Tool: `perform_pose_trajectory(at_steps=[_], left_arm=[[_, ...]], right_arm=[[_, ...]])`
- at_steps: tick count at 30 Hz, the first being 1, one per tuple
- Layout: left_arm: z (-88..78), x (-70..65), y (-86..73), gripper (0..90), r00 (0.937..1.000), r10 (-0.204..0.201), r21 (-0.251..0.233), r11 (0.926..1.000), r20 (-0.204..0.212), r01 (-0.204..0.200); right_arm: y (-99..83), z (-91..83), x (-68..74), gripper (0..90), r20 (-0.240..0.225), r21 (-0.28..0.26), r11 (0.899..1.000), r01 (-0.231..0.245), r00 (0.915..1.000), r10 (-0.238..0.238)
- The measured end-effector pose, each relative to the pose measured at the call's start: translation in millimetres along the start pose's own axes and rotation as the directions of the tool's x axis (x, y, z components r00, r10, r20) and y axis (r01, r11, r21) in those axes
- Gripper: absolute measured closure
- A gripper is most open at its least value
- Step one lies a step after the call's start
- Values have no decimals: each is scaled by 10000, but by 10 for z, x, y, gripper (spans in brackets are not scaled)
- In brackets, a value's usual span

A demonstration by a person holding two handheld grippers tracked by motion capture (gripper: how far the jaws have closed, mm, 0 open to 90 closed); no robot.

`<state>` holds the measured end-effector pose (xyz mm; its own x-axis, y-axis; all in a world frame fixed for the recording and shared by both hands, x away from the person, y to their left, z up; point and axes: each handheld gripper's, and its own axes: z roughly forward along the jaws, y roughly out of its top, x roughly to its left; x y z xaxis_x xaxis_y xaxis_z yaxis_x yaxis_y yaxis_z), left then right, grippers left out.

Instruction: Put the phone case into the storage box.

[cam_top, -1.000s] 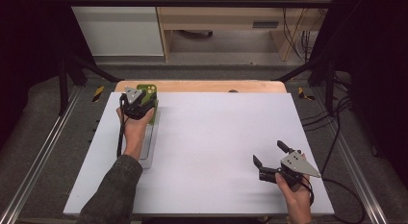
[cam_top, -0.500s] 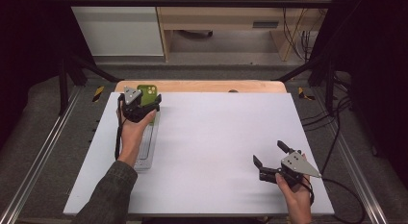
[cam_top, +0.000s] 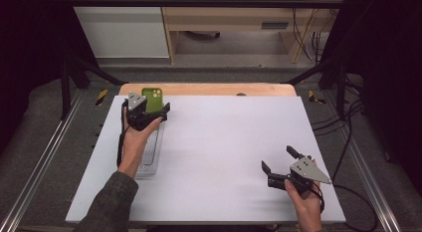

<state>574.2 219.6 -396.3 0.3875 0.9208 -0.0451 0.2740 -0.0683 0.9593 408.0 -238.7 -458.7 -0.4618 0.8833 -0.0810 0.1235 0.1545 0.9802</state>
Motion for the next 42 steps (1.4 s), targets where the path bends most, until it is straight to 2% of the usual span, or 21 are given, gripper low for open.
perform_pose_trajectory(at_steps=[18, 35, 42], left_arm=[[-131, -191, 39, 45, 9959, 333, 92, 9994, 836, -342], [-363, -371, 139, 39, 9879, 539, -328, 9982, 1454, -497], [-469, -391, 157, 27, 9878, 501, -534, 9977, 1474, -427]], right_arm=[[-12, 5, -3, 20, -48, 79, 10000, -15, 10000, 16], [-16, 1, -20, 19, -140, 91, 9996, -249, 9996, 250], [-15, 5, -20, 18, -64, 108, 9997, -239, 9997, 240]])
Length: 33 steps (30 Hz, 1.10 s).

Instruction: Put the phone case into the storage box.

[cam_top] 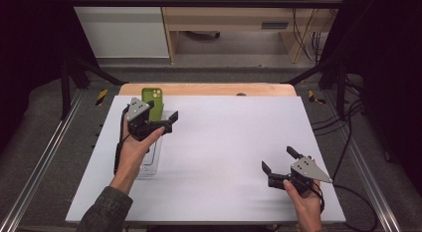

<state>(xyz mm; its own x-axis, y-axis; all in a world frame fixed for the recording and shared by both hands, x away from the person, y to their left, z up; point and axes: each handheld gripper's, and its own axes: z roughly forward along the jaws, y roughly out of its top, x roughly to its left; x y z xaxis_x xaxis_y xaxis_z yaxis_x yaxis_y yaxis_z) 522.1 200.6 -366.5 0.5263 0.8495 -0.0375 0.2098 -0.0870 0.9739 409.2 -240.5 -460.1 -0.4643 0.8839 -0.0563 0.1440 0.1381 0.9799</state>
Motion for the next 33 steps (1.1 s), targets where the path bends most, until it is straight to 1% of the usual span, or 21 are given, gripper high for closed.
perform_pose_trajectory(at_steps=[2, 6, 9, 16, 19, 22, 30, 33], left_arm=[[-27, 1, 2, 27, 10000, -2, -42, 10000, 26, 2], [-82, 13, -9, 27, 9998, -154, -226, 9996, 138, 157], [-125, 27, -7, 27, 9999, -111, -226, 9997, 132, 114], [-280, 75, 54, 27, 9998, -128, -537, 9985, 143, 135], [-327, 101, 63, 26, 9998, -115, -515, 9986, 165, 124], [-379, 124, 66, 27, 9994, -260, -630, 9976, 236, 275], [-529, 195, 92, 26, 9996, -215, -880, 9958, 200, 232], [-602, 225, 102, 26, 9999, -22, -972, 9953, 157, 37]], right_arm=[[0, 0, 2, 18, -7, -9, 10000, 12, 10000, -12], [-4, 8, 10, 18, 41, 2, 10000, 42, 10000, -42], [-9, 21, 20, 19, 29, 60, 9999, 89, 10000, -89], [-14, 23, 36, 19, -20, 79, 9999, 150, 9999, -150], [-15, 25, 39, 19, -37, 67, 9999, 150, 9999, -150], [-16, 21, 44, 19, -47, 81, 9998, 172, 9998, -172], [-16, 19, 44, 19, -58, 70, 9998, 211, 9998, -211], [-18, 15, 44, 19, -90, 71, 9998, 212, 9997, -211]])
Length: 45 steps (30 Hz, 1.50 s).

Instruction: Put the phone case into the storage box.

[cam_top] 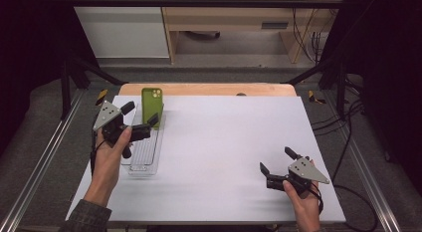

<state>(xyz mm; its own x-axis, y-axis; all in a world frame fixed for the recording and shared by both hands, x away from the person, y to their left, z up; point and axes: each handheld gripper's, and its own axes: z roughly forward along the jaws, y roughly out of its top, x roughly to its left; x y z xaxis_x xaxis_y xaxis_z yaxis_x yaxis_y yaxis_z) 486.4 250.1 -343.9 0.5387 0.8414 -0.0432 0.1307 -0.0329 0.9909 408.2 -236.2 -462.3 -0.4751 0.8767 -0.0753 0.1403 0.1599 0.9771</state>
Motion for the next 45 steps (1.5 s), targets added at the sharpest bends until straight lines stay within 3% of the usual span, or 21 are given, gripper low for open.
perform_pose_trajectory(at_steps=[4, 7, 18, 26, 34, 45], left_arm=[[-106, 26, 14, 24, 10000, 33, -139, 9999, 90, -32], [-183, 56, 0, 22, 9994, 271, -271, 9993, 201, -266], [-463, 137, -57, 22, 9984, 244, -639, 9977, 520, -210], [-625, 174, -141, 22, 9992, 194, -798, 9967, 339, -166], [-696, 179, -279, 22, 9992, 182, -773, 9969, 365, -154], [-715, 167, -458, 22, 9984, 473, -520, 9976, 317, -457]], right_arm=[[0, -2, 8, 19, -19, -10, 10000, 71, 10000, -71], [1, -4, 11, 19, -34, -3, 10000, 87, 10000, -87], [2, -9, 7, 19, 9, -24, 9999, 102, 9999, -102], [-1, -6, 13, 19, -36, 13, 9999, 100, 9999, -100], [-2, -4, 13, 19, -40, 29, 9999, 112, 9999, -112], [-4, -5, 6, 19, -33, 36, 9999, 117, 9999, -117]])
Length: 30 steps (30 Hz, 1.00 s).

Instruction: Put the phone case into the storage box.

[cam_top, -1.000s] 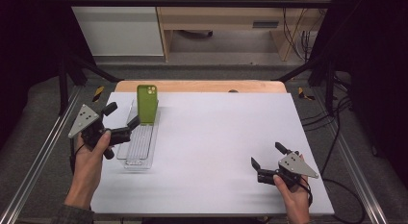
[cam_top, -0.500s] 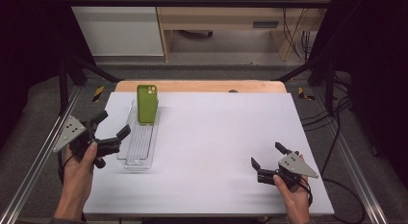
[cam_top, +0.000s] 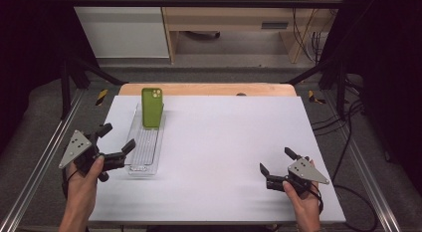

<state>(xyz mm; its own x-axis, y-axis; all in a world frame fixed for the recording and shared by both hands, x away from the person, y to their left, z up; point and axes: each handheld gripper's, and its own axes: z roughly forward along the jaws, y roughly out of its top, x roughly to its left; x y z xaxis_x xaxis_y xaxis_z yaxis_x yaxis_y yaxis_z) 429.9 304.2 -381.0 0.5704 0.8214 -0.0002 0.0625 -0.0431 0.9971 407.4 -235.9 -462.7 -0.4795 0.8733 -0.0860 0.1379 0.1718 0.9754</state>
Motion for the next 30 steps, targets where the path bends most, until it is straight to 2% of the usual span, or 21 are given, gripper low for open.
perform_pose_trajectory(at_steps=[3, 7, 13, 17, 30], left_arm=[[9, -22, -61, 22, 9995, 294, 211, 9993, -71, -293], [11, -43, -147, 22, 9992, 399, 356, 9986, -70, -396], [-11, -30, -271, 22, 9994, 292, 408, 9988, -171, -285], [-38, -17, -335, 22, 9993, 232, 275, 9994, -301, -224], [-107, 12, -454, 22, 9989, 172, 162, 9997, -429, -165]], right_arm=[[0, 0, -2, 19, -1, 1, 10000, -5, 10000, 5], [-1, -1, -3, 19, 8, 16, 10000, -12, 10000, 12], [0, -1, -1, 19, 5, -1, 10000, -2, 10000, 2], [-1, 1, -3, 19, 9, 16, 10000, 2, 10000, -2], [2, -7, -21, 19, -29, -108, 9999, 1, 10000, -1]])
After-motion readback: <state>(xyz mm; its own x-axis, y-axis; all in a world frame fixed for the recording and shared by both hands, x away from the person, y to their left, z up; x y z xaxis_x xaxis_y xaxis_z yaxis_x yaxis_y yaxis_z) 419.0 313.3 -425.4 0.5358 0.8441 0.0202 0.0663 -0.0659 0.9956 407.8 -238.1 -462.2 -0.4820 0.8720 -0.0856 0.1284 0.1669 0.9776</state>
